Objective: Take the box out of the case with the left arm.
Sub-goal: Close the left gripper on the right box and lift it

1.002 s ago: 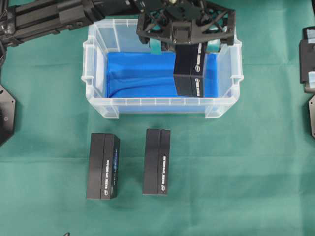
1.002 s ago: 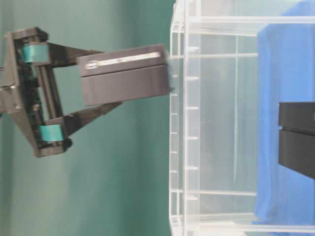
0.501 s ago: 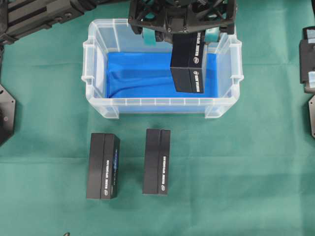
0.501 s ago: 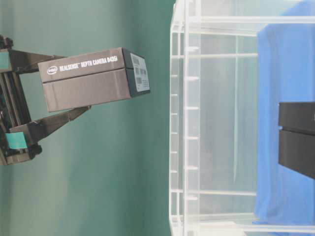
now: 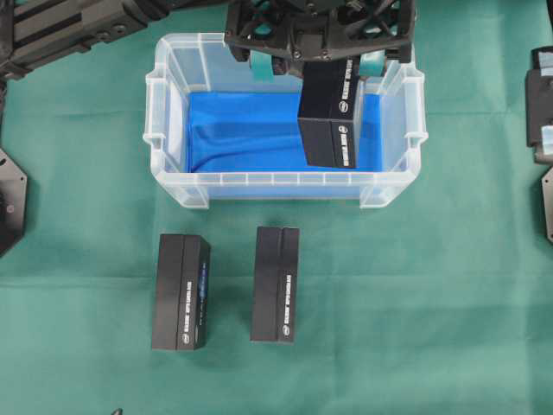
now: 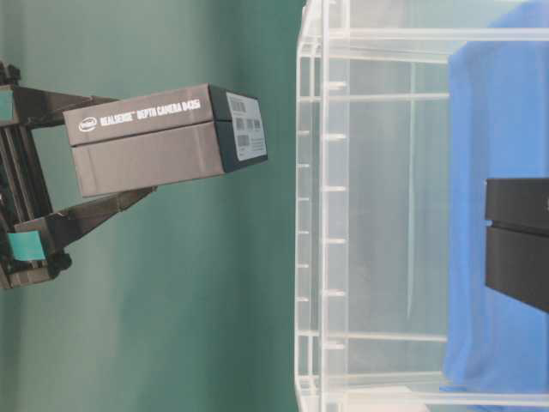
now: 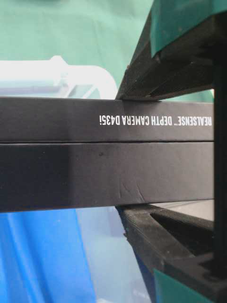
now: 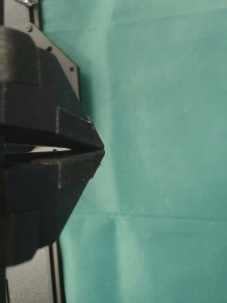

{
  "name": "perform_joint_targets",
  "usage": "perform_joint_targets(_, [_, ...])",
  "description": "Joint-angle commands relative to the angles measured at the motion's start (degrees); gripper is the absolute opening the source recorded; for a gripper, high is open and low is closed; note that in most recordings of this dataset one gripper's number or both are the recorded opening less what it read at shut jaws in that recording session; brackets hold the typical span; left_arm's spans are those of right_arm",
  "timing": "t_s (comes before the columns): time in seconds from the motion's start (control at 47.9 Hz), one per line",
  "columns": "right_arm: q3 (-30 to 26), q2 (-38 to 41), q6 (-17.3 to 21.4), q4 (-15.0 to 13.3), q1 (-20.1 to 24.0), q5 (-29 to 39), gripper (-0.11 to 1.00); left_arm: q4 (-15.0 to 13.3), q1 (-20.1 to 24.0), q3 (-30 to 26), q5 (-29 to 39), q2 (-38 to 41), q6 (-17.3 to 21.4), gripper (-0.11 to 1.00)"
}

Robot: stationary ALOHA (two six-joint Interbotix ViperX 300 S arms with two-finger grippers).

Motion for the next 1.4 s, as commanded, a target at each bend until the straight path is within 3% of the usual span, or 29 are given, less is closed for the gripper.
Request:
perform_joint_targets(0.0, [-0.70,0.00,0.09,0.09,-0.09,-0.09,0.03,0.18,0.00,-1.76,-0.18,-1.85,0.09,0.62])
perform_joint_targets(1.378, [-0.70,-0.09,0.09,0.09,0.00,-0.18,0.03,0.18,-0.18,-2.11,-0.18,-2.20,0.09,0.60])
